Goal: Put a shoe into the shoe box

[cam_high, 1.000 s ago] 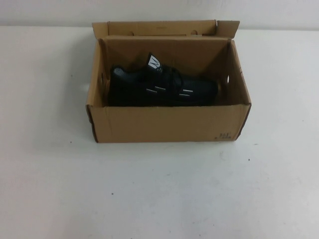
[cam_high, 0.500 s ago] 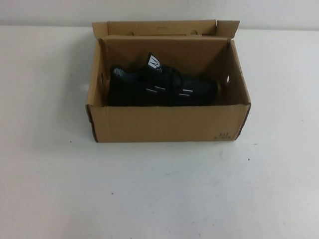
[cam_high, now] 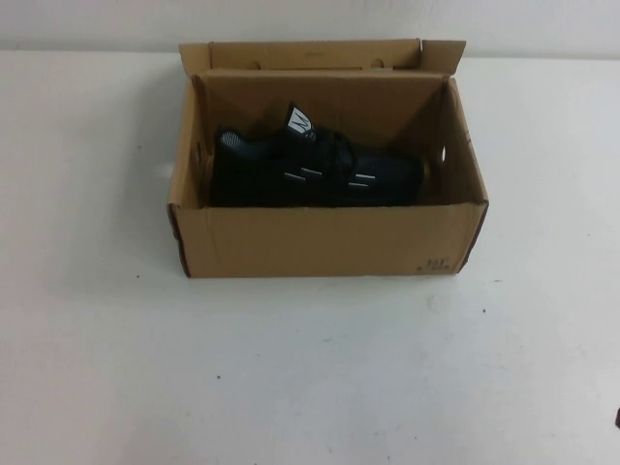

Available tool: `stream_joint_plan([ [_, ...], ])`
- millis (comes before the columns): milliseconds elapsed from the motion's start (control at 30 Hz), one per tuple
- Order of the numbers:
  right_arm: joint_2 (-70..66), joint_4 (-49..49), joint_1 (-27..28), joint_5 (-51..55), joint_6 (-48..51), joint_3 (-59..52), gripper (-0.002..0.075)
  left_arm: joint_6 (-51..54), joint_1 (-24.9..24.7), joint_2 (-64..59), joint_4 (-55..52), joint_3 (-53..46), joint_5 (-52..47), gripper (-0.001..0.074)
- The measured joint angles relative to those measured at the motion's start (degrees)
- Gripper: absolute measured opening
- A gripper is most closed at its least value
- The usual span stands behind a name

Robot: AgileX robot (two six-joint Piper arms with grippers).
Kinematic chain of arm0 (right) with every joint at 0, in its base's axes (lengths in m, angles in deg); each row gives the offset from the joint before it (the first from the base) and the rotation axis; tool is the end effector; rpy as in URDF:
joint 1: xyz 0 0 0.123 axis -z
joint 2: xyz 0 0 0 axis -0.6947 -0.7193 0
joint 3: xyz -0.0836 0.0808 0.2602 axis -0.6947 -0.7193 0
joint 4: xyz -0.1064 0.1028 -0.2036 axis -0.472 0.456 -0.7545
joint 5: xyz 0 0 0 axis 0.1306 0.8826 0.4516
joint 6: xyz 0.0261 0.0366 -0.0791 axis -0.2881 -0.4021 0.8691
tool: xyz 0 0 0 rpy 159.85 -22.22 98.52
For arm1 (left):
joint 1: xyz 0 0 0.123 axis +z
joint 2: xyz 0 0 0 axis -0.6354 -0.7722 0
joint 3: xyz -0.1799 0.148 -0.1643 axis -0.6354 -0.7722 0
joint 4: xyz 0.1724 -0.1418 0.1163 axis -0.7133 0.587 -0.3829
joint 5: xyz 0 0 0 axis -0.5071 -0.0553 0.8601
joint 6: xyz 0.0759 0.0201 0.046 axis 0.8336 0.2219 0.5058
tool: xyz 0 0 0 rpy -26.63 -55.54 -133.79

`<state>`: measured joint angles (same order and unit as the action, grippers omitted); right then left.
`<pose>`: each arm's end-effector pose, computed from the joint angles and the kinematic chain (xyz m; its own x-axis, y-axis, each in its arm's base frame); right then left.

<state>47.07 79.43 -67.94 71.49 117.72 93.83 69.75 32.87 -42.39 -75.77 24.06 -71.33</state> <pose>0.0448 0.0458 0.2617 -0.0677 -0.2269 -0.9716 -0.6475 0.7509 -0.1302 0.0522 -0.0016 0.1705 -0.2968 0.1723 -0.9393 0.1112 0.9831 0.1453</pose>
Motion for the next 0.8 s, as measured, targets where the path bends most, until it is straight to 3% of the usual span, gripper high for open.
stream_joint_plan([
  [133,2.02,-1.99,4.15,0.12,0.00,0.00,-0.0017,0.00,0.00,0.00,0.00,0.00,0.00,-0.0001],
  [300,6.06,-11.77,6.55,1.64,-3.36,-0.13,-0.0017,0.00,0.00,0.00,0.00,0.00,0.00,-0.0001],
  [633,11.55,-29.42,14.42,-8.95,-34.53,-10.61,-0.0017,0.00,0.00,0.00,0.00,0.00,0.00,-0.0001],
  [800,11.55,-31.33,16.65,-10.63,-39.61,-15.87,-0.0017,0.00,0.00,0.00,0.00,0.00,0.00,-0.0001],
])
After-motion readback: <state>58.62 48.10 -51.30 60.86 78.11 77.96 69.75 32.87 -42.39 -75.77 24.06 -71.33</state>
